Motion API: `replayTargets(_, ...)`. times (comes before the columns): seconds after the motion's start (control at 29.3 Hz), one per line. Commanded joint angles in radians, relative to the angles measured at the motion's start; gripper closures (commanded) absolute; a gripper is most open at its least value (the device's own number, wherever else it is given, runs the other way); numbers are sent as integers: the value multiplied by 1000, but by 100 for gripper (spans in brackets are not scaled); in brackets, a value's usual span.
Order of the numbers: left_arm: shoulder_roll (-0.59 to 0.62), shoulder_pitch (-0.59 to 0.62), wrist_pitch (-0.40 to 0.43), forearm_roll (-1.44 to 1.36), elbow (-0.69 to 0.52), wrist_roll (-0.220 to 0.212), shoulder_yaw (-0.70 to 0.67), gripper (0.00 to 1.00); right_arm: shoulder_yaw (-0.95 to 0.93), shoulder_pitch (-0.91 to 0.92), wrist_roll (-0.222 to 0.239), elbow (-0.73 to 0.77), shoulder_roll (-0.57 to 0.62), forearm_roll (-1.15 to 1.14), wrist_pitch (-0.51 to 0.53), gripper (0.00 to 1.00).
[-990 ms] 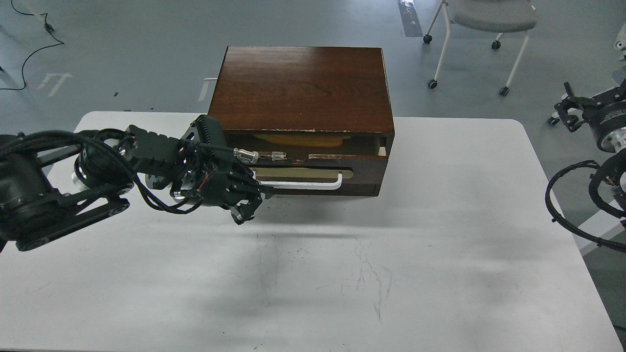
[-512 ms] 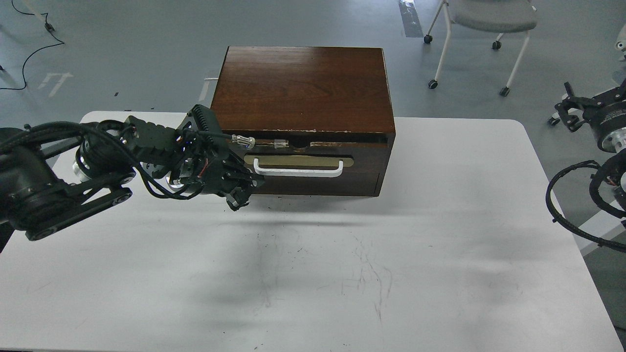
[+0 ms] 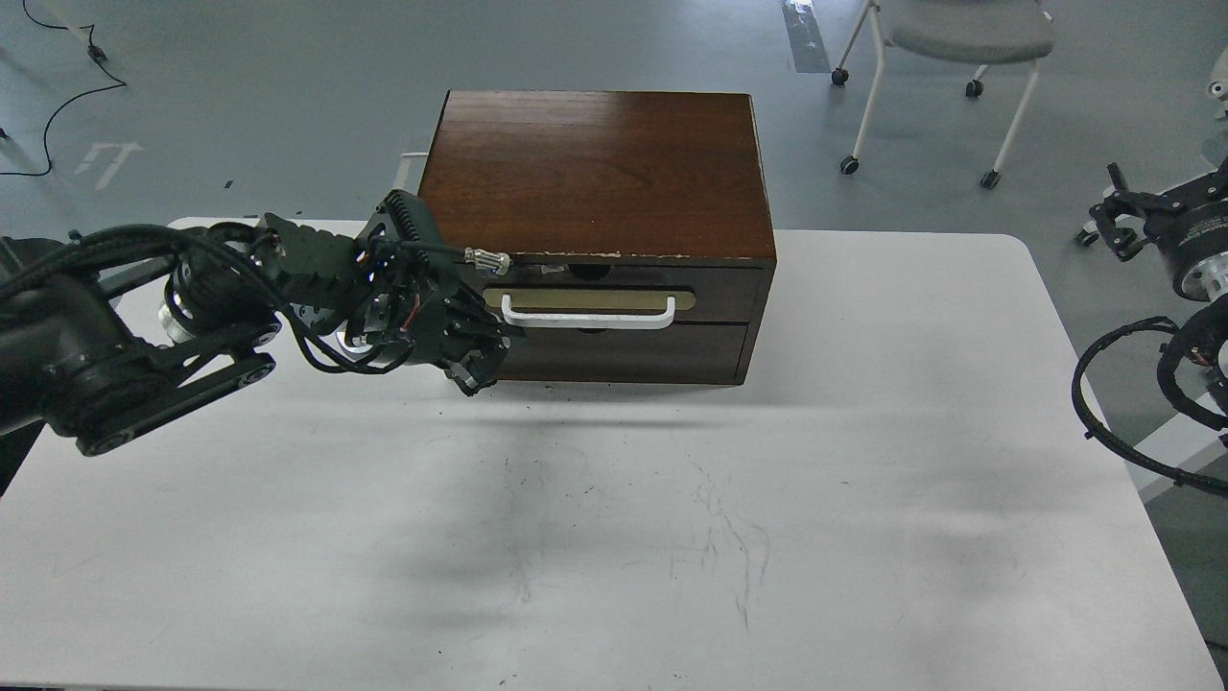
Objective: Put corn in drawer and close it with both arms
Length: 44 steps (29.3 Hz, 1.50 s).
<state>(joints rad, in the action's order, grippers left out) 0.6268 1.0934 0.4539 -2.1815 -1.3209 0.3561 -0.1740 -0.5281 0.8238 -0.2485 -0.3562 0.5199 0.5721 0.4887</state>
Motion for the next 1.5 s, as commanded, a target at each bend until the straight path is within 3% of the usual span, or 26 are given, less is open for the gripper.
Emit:
replayTargets(0.0,-10,-9,-1,0,-15,6,4,100,0,1,0,-1,-1,0,0,0)
replayTargets(0.07,-9,-12,0,0,-21,23,4,100,0,1,0,-1,2,-1,0,0)
replayTargets(0.24,10,-13,5,0,-44,118,5,100,3,0,-2,0,5,-1,0,0)
replayTargets(0.38,56,-18,2,12,-101,133,4,100,3,1,-2,0,5,-1,0,0)
replayTargets(0.55,126,-26,5,316,-103,133,-22,100,3,2,-2,-9,11,-3,0,0)
replayTargets(0.58,161,-27,-1,471,-90,133,-45,68,5,3,-2,-12,14,-8,0,0)
replayTargets(0.65,201,-29,6,703,-48,133,-58,31,7,6,-2,-10,15,-8,0,0)
replayTargets(0.78,261,-29,9,1137,81,133,-64,12,3,6,-5,-10,6,-8,0,0)
replayTargets(0.85,275,-29,15,1355,165,133,-65,7,-10,5,-6,-10,5,-8,0,0)
replayTargets(0.99,278,-53,35,1768,363,133,-64,5,-9,9,6,-12,3,-6,0,0)
replayTargets(1.26,266,-164,35,2316,600,133,-65,4,-10,34,-1,-4,8,-6,0,0)
replayTargets(1.47,70,-201,35,2539,811,133,-79,4,-10,34,5,-10,5,-6,0,0)
